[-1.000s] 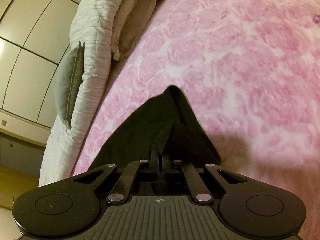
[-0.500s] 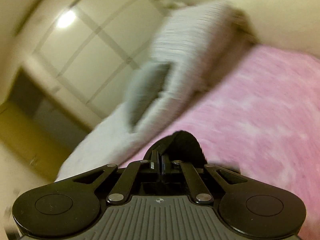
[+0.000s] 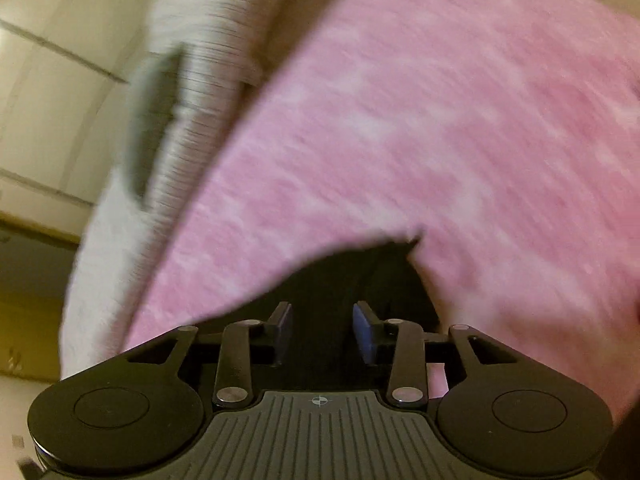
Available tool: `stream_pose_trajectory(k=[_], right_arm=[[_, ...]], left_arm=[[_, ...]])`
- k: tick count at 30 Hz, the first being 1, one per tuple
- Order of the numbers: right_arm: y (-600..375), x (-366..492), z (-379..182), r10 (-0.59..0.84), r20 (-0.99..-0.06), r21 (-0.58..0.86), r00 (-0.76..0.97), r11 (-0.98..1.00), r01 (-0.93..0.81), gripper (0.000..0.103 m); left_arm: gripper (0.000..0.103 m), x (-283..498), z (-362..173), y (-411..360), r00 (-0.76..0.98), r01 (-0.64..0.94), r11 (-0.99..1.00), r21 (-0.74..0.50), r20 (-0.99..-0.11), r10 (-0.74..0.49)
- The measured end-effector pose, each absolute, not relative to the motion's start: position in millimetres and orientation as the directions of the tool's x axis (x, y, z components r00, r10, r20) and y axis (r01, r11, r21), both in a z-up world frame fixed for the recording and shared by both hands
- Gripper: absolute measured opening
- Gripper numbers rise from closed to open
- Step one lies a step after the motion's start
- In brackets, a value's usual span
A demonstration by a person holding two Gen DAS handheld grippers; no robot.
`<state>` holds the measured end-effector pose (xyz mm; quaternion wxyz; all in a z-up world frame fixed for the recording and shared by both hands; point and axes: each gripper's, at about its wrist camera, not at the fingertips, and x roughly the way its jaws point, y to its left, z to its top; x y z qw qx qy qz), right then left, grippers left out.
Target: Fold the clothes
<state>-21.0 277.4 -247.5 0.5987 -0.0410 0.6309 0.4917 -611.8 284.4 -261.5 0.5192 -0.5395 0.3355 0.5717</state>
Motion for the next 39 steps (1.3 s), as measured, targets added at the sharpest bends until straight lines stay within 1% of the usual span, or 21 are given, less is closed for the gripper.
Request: stream_pose_trajectory(k=[4, 6, 8, 11, 14, 15, 16, 17, 19, 21, 23, 25, 26, 27, 28, 31, 32, 33, 35, 37, 39], right_arm=[[245, -15, -284, 0.422, -0.856, 0.513, -0.298, 0.63, -0.583, 0.039], [238, -18, -296, 0.384, -0.869, 0.495, -0.314, 0.652, -0.574, 0.039], [231, -25, -307, 0.348, -0.879, 0.476, -0.324, 0.664, -0.577, 0.039], [228, -38, -320, 0.296, -0.891, 0.449, -0.345, 0.686, -0.572, 0.039], [225, -52, -324, 0.277, -0.895, 0.438, -0.35, 0.697, -0.568, 0.039], [223, -57, -323, 0.271, -0.901, 0.426, -0.338, 0.698, -0.575, 0.039], [224, -64, -322, 0.264, -0.91, 0.409, -0.321, 0.699, -0.586, 0.039], [224, -70, -321, 0.259, -0.916, 0.397, -0.306, 0.702, -0.592, 0.039], [225, -83, -316, 0.262, -0.923, 0.382, -0.282, 0.706, -0.596, 0.039], [225, -97, -309, 0.285, -0.92, 0.392, -0.271, 0.707, -0.589, 0.039], [226, -109, -301, 0.312, -0.913, 0.407, -0.261, 0.696, -0.592, 0.039], [229, -121, -294, 0.34, -0.91, 0.412, -0.236, 0.687, -0.599, 0.039], [230, -127, -290, 0.354, -0.908, 0.414, -0.223, 0.683, -0.602, 0.039], [232, -133, -288, 0.365, -0.906, 0.416, -0.214, 0.679, -0.605, 0.039], [233, -138, -287, 0.374, -0.904, 0.417, -0.205, 0.677, -0.606, 0.039], [235, -155, -286, 0.389, -0.902, 0.418, -0.186, 0.679, -0.603, 0.039], [234, -159, -287, 0.387, -0.903, 0.418, -0.188, 0.683, -0.599, 0.039], [232, -164, -289, 0.384, -0.903, 0.42, -0.195, 0.685, -0.595, 0.039], [228, -171, -292, 0.371, -0.906, 0.415, -0.203, 0.69, -0.592, 0.039], [225, -177, -295, 0.352, -0.914, 0.401, -0.203, 0.696, -0.595, 0.039], [221, -176, -298, 0.335, -0.922, 0.382, -0.193, 0.709, -0.593, 0.039]], left_arm=[[0.034, -619, -314, 215, 0.1, -0.887, -0.431, -0.163, -0.981, 0.165], [0.034, -624, -331, 187, 0.09, -0.831, -0.529, -0.172, -0.98, 0.176], [0.034, -632, -343, 164, 0.031, -0.781, -0.608, -0.143, -0.981, 0.191], [0.034, -646, -358, 153, -0.088, -0.769, -0.636, -0.066, -0.975, 0.207], [0.035, -658, -372, 161, -0.096, -0.761, -0.641, -0.102, -0.959, 0.267], [0.033, -663, -377, 165, -0.094, -0.769, -0.631, -0.103, -0.958, 0.271], [0.028, -669, -384, 170, -0.095, -0.781, -0.618, -0.091, -0.96, 0.262], [0.002, -676, -387, 173, -0.079, -0.794, -0.599, -0.1, -0.961, 0.264], [0.003, -690, -386, 179, -0.019, -0.816, -0.559, -0.149, -0.959, 0.284], [0.003, -710, -371, 187, 0.042, -0.846, -0.495, -0.199, -0.95, 0.31], [0.003, -743, -341, 201, 0.05, -0.88, -0.428, -0.204, -0.938, 0.344], [0.004, -794, -308, 219, 0.001, -0.882, -0.436, -0.18, -0.925, 0.381], [0.006, -822, -291, 230, -0.031, -0.878, -0.449, -0.166, -0.917, 0.398], [0.014, -850, -274, 240, -0.062, -0.874, -0.462, -0.152, -0.907, 0.416], [0.019, -863, -269, 245, -0.071, -0.87, -0.47, -0.149, -0.905, 0.419], [0.02, -876, -275, 253, -0.061, -0.863, -0.481, -0.156, -0.912, 0.406], [0.022, -880, -277, 255, -0.058, -0.86, -0.485, -0.159, -0.914, 0.402], [0.027, -884, -279, 258, -0.055, -0.858, -0.488, -0.161, -0.916, 0.398], [0.034, -893, -283, 263, -0.048, -0.852, -0.496, -0.166, -0.92, 0.389], [0.034, -901, -287, 268, -0.04, -0.847, -0.504, -0.17, -0.924, 0.381], [0.034, -889, -312, 263, 0.01, -0.813, -0.536, -0.23, -0.924, 0.382]])
